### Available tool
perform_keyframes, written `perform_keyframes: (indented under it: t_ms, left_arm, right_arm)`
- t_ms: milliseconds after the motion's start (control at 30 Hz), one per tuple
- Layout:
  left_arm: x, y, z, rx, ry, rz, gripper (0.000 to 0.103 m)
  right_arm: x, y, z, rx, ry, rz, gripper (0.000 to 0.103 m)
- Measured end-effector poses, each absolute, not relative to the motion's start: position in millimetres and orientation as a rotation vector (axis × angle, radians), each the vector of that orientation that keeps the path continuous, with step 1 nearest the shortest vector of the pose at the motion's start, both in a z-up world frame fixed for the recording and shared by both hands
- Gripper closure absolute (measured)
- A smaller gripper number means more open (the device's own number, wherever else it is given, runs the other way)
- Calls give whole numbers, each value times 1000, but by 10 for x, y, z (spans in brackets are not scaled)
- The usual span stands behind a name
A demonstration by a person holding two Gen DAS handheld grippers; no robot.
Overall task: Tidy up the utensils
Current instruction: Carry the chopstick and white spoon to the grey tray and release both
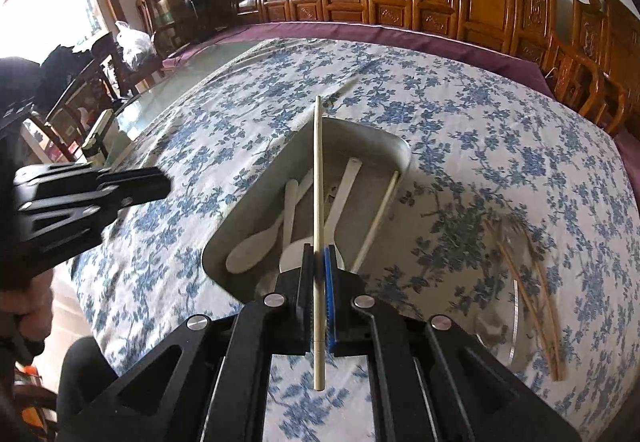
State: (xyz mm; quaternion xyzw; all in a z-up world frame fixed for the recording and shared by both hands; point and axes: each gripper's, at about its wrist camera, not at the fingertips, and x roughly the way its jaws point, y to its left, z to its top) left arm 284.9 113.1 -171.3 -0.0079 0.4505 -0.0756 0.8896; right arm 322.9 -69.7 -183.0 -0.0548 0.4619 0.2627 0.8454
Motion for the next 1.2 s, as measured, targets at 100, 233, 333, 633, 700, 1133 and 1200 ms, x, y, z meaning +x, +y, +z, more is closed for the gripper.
perform_keyframes:
  t_ms: [100, 233, 333, 633, 700, 1133, 1200]
  left_arm:
    - [2794, 1216, -1677, -24, 926, -153, 95]
    - [2759, 1315, -1641, -35, 918, -150, 95]
    - [2744, 1374, -1618, -42, 912, -147, 95]
    - [2712, 1440, -1616, -51, 910, -148, 95]
    - [2718, 1430, -1621, -47, 911, -148, 95]
    - [2655, 1213, -1528, -24, 902, -168, 95]
    - [2631, 1144, -1491, -17, 895, -176, 95]
  right_arm:
    - [3339, -561, -1867, -126, 980, 540, 97]
    - [3492, -439, -1903, -131, 992, 517, 97]
    - [3584, -388, -1952, -120, 1005, 501, 97]
    - [3623, -334, -2222, -85, 1044, 478, 97]
    - [3612, -325, -2265, -85, 1050, 484, 96]
    - [3434, -541, -2028, -91, 975, 550, 96]
    - [3335, -669, -1934, -90, 953, 557, 96]
